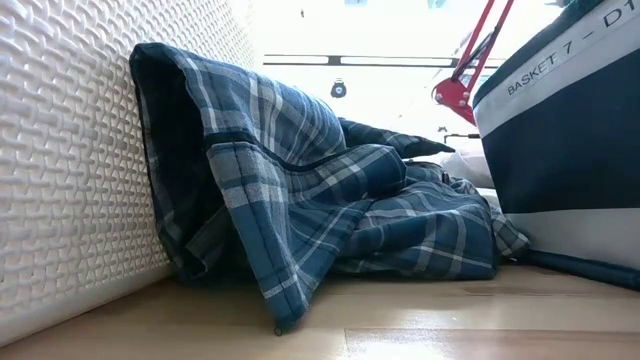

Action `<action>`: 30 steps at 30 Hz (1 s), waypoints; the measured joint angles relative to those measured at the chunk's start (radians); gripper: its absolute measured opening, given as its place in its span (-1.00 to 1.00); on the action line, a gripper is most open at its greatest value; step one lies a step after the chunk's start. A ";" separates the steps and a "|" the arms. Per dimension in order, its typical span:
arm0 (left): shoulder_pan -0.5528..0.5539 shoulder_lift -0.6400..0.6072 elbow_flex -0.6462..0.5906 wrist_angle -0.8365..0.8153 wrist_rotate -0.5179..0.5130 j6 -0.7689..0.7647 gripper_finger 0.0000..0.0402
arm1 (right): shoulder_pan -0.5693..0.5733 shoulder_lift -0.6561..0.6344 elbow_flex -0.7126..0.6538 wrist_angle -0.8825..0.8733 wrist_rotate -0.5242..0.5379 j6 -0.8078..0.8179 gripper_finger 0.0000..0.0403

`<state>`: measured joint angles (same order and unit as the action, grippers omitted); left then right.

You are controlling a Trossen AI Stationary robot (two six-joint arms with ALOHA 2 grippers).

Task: Sort clothes
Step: Put the white dress into the white bin

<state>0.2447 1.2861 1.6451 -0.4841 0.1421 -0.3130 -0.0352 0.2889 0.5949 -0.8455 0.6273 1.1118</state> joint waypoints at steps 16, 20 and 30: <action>0.000 0.000 0.000 0.002 -0.002 0.001 0.23 | -0.210 0.460 -0.009 -0.080 0.091 0.235 -0.11; 0.000 0.000 0.000 0.002 -0.002 0.014 0.23 | -0.296 0.499 -0.009 0.015 0.050 0.131 -0.11; 0.000 0.000 0.000 0.002 -0.001 0.046 0.23 | -0.481 0.547 -0.009 0.148 -0.210 -0.225 -0.11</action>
<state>0.2447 1.2861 1.6451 -0.4820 0.1410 -0.2668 -0.5166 0.8357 0.5861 -0.6975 0.4169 0.8865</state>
